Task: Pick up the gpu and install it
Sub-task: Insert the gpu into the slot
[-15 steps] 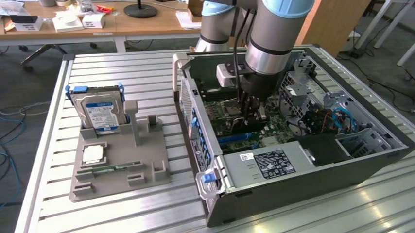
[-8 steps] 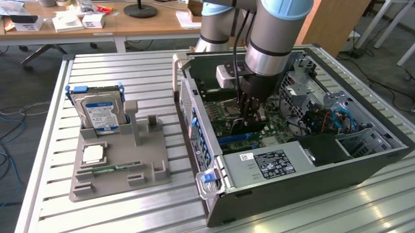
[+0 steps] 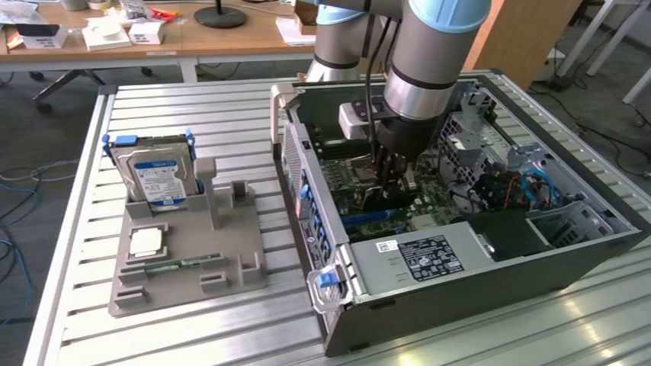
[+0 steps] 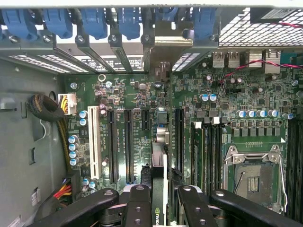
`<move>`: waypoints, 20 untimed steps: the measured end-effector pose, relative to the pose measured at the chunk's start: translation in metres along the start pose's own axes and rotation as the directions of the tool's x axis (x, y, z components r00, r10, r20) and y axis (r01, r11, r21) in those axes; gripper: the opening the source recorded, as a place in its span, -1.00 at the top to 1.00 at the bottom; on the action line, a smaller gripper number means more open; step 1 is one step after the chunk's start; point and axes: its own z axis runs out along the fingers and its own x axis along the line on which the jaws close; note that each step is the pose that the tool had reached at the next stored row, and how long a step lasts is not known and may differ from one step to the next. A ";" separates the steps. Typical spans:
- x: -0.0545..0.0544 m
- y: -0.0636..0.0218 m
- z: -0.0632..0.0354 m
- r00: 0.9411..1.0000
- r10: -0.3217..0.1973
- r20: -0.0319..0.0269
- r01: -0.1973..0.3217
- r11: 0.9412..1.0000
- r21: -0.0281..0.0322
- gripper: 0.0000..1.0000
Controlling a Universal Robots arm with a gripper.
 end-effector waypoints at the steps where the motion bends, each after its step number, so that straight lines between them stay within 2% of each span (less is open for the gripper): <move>1: 0.000 0.0000 0.0000 1.000 0.000 0.000 0.000 1.000 0.000 0.47; 14: 0.000 0.0020 0.0000 1.000 0.000 0.000 0.000 1.000 0.000 0.47; 20: 0.000 0.0021 0.0041 1.000 0.000 0.000 0.000 1.000 0.000 0.47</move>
